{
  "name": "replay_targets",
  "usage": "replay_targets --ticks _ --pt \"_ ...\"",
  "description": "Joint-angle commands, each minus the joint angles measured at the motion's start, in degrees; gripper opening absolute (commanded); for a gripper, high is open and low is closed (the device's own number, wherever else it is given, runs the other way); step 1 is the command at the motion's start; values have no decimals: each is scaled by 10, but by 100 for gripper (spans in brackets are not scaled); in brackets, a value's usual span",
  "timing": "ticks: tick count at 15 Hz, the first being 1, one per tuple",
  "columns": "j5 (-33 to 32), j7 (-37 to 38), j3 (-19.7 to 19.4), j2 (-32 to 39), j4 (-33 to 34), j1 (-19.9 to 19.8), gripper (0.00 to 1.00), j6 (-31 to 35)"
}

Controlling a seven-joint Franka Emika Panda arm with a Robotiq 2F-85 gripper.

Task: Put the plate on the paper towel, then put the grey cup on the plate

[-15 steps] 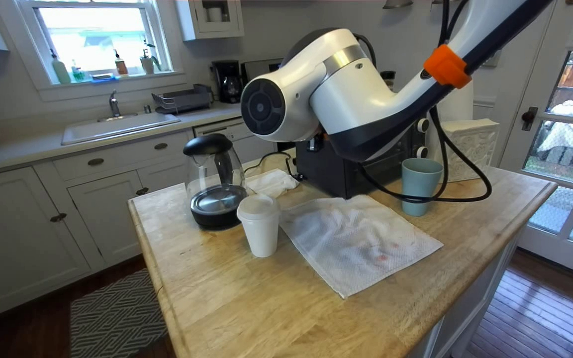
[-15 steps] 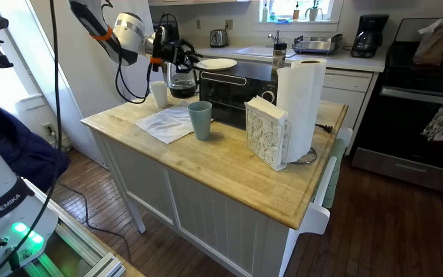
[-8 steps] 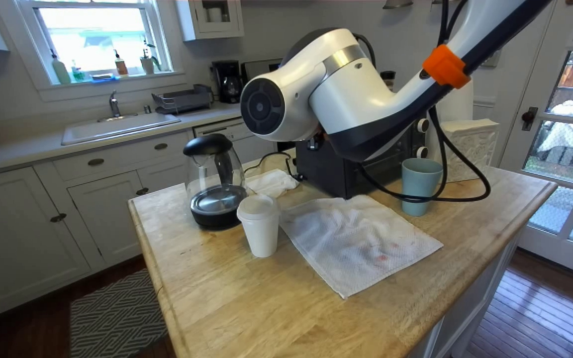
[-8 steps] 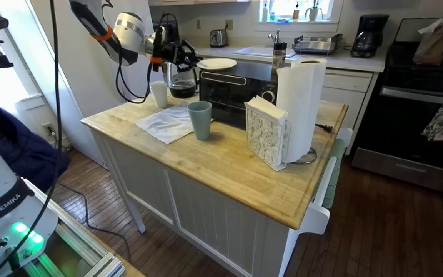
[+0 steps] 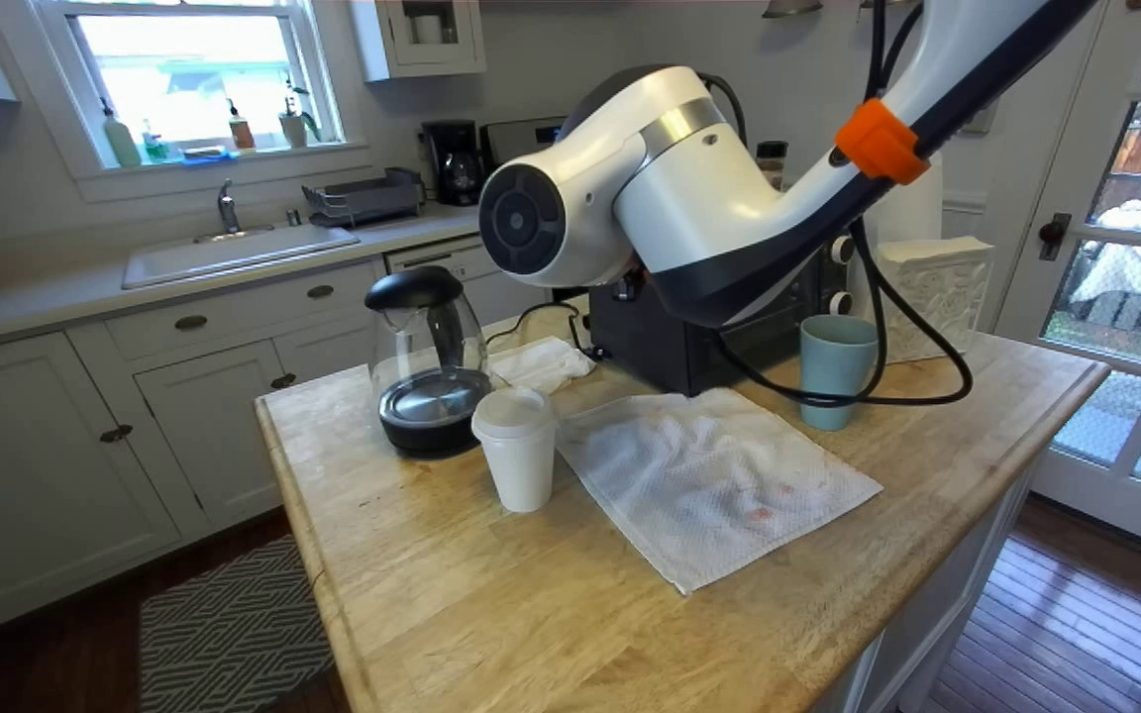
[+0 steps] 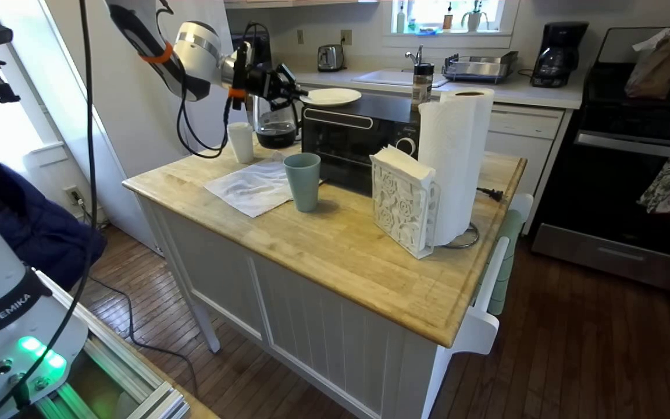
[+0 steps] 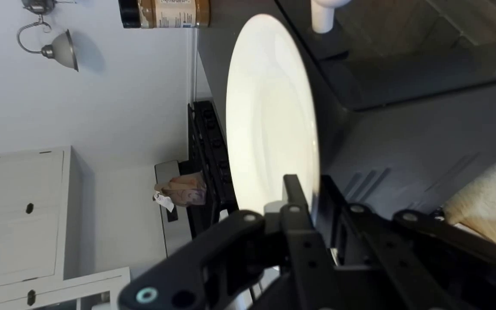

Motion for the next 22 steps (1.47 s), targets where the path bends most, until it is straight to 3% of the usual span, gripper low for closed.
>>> replay_targets --ticks 1,4,10,22 --pt "0 -16 -5 17 27 4 8 -9" --pt "3 -17 -6 20 32 3 0 -8" --pt "12 -17 -4 19 33 3 1 -7" --pt "121 -16 21 -61 4 37 1 -59"
